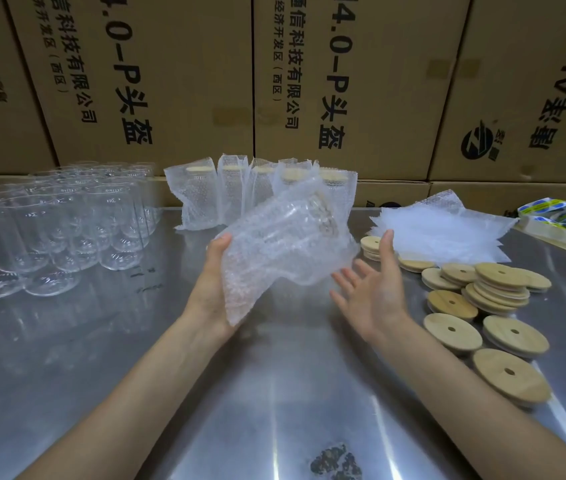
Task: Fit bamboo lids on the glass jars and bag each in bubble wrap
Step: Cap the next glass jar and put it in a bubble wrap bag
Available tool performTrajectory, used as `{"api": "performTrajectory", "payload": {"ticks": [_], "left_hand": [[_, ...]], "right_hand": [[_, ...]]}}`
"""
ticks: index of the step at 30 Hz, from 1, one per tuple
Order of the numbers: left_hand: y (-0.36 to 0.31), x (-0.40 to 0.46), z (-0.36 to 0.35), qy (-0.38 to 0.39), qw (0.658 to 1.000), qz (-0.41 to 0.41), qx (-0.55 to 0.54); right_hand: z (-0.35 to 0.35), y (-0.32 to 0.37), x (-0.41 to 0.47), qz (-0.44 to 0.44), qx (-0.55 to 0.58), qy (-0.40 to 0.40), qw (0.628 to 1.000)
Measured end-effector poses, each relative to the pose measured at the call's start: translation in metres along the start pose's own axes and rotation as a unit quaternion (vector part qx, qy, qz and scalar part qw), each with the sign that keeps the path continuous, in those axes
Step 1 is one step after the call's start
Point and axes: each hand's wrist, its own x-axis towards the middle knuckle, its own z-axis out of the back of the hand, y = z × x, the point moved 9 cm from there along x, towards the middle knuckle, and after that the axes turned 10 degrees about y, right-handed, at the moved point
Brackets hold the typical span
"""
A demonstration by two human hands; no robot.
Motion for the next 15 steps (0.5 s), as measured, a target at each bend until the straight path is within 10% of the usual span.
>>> {"api": "performTrajectory", "payload": {"ticks": [8,15], "left_hand": [[0.006,-0.020,-0.014,-0.083,0.991,-0.076,0.077],[0.023,-0.026,-0.031,-0.047,0.978,-0.104,0.175]], "right_hand": [[-0.092,-0.066,-0.036,-0.094,-0.087,0.311,0.942],[-0.066,-0.020,-0.019,-0.029,0.040,0.195,0.979]]}}
